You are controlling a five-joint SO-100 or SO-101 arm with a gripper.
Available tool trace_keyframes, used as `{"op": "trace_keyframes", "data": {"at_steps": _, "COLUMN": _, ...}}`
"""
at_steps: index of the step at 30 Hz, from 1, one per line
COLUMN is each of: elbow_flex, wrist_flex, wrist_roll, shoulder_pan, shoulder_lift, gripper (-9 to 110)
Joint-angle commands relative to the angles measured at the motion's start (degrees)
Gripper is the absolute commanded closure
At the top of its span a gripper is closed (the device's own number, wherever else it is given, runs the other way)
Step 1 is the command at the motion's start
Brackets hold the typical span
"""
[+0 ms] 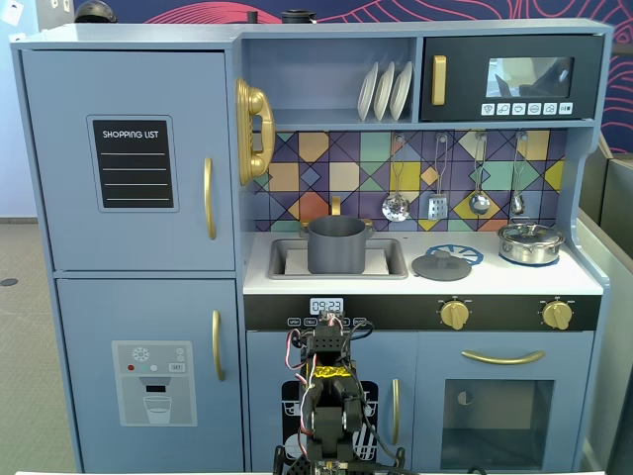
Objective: Take off the lid from the gray recipient and place it on the counter
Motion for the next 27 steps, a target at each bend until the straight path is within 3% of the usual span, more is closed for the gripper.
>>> {"op": "trace_keyframes", "data": {"at_steps": 1, "elbow_flex": 0.00, "wrist_flex": 6.50, "wrist_roll": -0.79, "shoulder_pan": 0.97, "shoulder_lift": 0.70, "gripper": 101}}
{"op": "trace_keyframes", "data": {"at_steps": 11, "elbow_flex": 0.00, "wrist_flex": 16.79, "wrist_roll": -3.43, "shoulder_pan": 1.49, "shoulder_lift": 0.79, "gripper": 99}}
{"op": "trace_keyframes", "data": {"at_steps": 15, "elbow_flex": 0.00, "wrist_flex": 17.23, "wrist_roll": 1.32, "shoulder_pan": 1.23, "shoulder_lift": 0.79, "gripper": 97}}
{"op": "trace_keyframes", "data": {"at_steps": 27, "elbow_flex": 0.00, "wrist_flex": 17.23, "wrist_roll": 1.14, "shoulder_pan": 1.41, "shoulder_lift": 0.79, "gripper": 96}}
